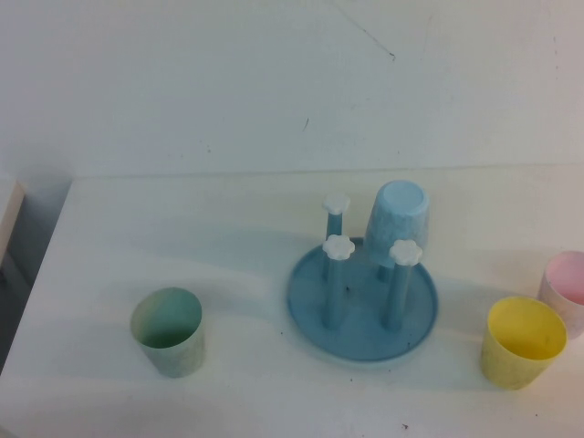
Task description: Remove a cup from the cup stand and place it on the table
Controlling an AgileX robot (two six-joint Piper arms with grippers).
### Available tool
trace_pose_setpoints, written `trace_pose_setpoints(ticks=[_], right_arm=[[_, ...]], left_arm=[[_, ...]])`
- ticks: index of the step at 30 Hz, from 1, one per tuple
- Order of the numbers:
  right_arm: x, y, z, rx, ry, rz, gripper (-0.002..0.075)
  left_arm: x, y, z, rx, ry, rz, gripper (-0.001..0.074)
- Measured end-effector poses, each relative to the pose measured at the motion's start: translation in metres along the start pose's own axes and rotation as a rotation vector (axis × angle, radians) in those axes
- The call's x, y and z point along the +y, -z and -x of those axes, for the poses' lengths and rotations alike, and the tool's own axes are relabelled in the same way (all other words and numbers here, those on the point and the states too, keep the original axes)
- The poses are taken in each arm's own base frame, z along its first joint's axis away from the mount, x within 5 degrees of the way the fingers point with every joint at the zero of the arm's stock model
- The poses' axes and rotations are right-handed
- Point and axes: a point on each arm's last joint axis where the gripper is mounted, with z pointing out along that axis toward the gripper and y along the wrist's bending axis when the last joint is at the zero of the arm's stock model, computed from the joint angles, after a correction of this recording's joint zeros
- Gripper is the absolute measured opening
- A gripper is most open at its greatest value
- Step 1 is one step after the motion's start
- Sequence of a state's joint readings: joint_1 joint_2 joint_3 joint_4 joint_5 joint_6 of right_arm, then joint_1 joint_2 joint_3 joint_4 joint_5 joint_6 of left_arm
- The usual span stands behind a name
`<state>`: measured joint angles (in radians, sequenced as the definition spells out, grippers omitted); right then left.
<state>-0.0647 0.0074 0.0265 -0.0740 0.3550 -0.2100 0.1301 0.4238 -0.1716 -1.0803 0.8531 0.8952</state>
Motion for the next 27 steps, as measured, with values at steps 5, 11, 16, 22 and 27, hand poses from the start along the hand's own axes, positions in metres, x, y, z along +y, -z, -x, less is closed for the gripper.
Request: trace_pose_setpoints(ticks=[5, 11, 16, 22, 27], right_arm=[[0.0, 0.0, 0.0, 0.0, 0.006, 0.001, -0.0001], [0.0, 0.0, 0.0, 0.0, 0.004, 0.002, -0.0001], [0.0, 0.0, 0.0, 0.0, 0.004, 0.002, -0.0001], [0.0, 0.0, 0.0, 0.0, 0.004, 0.002, -0.0001], [0.0, 0.0, 0.0, -0.001, 0.002, 0.003, -0.0001]], left_arm=[[0.0, 0.0, 0.0, 0.0, 0.0, 0.0, -0.0002], [0.0, 0.0, 0.0, 0.0, 0.0, 0.0, -0.0001], [0.0, 0.0, 0.0, 0.0, 0.0, 0.0, -0.0002], [0.004, 0.001, -0.001, -0.011, -0.038, 0.046, -0.0001], [0.013, 0.007, 0.003, -0.132, -0.114, 0.196, -0.0002]])
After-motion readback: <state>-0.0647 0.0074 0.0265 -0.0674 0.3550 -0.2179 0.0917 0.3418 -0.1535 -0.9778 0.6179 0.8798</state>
